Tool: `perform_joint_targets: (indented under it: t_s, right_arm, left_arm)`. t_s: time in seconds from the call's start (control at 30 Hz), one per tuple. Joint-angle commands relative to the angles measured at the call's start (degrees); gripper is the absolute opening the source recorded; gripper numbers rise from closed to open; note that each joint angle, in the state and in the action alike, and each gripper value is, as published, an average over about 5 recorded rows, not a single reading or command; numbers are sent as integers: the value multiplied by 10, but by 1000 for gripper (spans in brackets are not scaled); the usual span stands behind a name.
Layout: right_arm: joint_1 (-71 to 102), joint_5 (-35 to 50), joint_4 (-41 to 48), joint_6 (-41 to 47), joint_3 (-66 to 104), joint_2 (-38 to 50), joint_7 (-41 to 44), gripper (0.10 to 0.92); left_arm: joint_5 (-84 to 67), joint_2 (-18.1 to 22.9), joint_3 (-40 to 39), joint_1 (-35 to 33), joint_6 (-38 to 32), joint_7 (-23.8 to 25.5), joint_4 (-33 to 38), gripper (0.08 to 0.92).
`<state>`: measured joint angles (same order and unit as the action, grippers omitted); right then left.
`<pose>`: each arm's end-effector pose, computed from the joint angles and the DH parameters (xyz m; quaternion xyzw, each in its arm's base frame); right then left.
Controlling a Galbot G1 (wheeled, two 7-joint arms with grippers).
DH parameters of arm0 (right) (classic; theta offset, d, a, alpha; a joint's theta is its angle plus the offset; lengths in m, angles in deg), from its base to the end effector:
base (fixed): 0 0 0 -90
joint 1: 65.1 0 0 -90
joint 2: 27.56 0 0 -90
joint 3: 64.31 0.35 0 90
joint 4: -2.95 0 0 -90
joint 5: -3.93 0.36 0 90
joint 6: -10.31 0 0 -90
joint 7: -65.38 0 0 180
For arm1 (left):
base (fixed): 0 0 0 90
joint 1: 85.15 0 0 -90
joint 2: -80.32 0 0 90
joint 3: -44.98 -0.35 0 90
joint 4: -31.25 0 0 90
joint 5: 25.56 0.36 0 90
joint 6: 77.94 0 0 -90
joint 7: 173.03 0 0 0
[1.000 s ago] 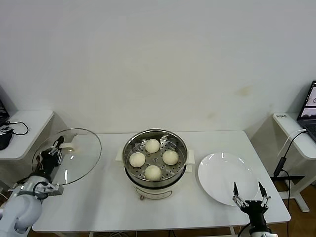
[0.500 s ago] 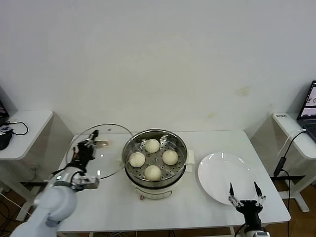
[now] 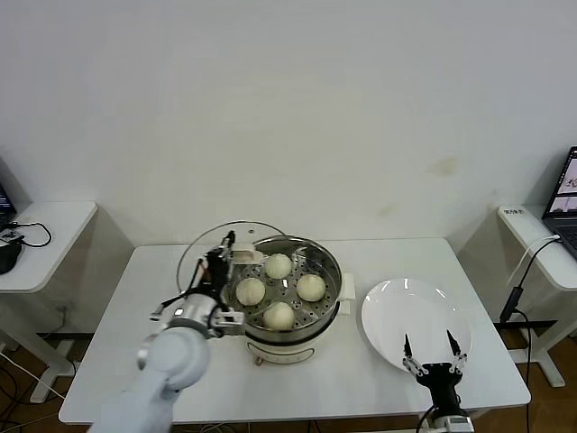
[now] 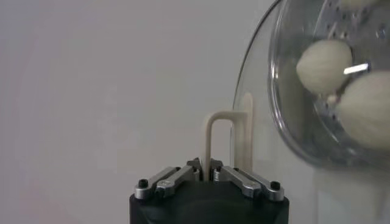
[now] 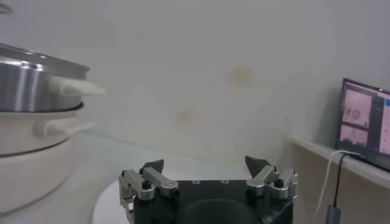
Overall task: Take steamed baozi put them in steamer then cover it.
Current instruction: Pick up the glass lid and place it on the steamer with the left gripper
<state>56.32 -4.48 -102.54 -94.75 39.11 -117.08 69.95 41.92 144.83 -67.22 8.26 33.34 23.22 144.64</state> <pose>0.1560 -0.0826 -0.3920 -0.0389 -0.9901 0.1330 0.0205 0.3197 -0.0236 -0.2220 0.0614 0.7194 0.6903 0.0459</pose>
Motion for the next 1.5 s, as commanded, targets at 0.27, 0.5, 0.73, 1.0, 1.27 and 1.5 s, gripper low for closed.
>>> perform_joint_targets:
  t_s: [0.27,0.5,0.73,1.0,1.27,1.5]
  right_arm:
    - [-4,-16,15,-1,-12,0,1,823]
    - [-5,-13,17,-1,-19,1,2,823]
    - [-5,-10,17,-2,-16,7,3,823]
    - [-7,-4,15,1,-24,6,5,823]
    - [-7,-4,17,1,-26,6,6,823]
    - [-7,-5,17,1,-29,6,6,823]
  left_arm:
    - [138,145,-61,28,19,51,-47,153]
    - [154,169,-66,22,16,47,-71,153]
    - [168,179,-62,14,11,43,-82,153]
    - [177,182,-57,2,7,42,-81,153]
    - [180,185,-54,-4,5,38,-86,153]
    - [180,187,-52,1,4,36,-93,153]
